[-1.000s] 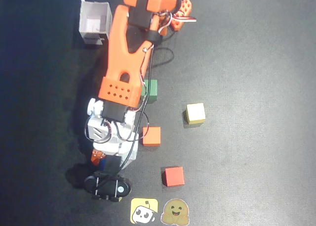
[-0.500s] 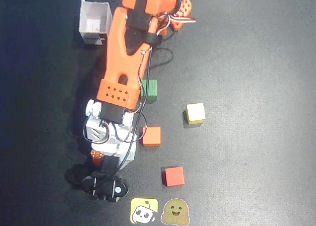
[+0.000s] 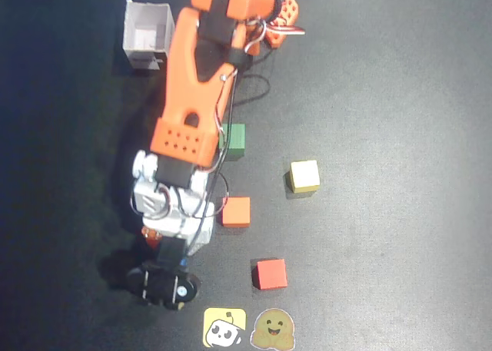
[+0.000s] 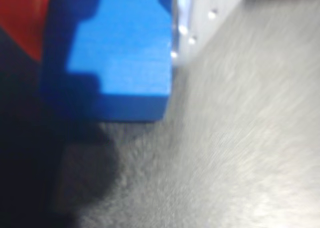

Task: Put the blue cube on top of the yellow cube.

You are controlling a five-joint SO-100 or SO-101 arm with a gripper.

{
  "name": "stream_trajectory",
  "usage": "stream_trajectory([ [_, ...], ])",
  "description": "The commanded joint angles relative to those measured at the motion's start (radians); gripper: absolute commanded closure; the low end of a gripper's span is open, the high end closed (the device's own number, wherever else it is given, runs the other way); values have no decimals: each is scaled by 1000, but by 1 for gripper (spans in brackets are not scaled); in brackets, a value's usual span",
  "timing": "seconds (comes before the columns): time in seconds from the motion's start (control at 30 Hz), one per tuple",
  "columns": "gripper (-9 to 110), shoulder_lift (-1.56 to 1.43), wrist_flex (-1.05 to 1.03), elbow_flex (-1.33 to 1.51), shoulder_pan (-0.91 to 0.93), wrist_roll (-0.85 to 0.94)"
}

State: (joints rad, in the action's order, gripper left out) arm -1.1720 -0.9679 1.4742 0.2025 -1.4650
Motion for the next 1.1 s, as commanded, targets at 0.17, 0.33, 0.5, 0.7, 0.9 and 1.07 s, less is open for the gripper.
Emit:
stream_trajectory([
  [0.17,93,-310,-147,54,-17,-58],
  [0.33,93,-465,-175,160,-78,-94],
  [0.5,93,-598,-172,281,-183,-120],
  [0.7,93,-684,-170,367,-314,-163],
  [0.9,93,-765,-123,494,-442,-262],
  [1.07,93,-808,-54,589,-525,-319],
])
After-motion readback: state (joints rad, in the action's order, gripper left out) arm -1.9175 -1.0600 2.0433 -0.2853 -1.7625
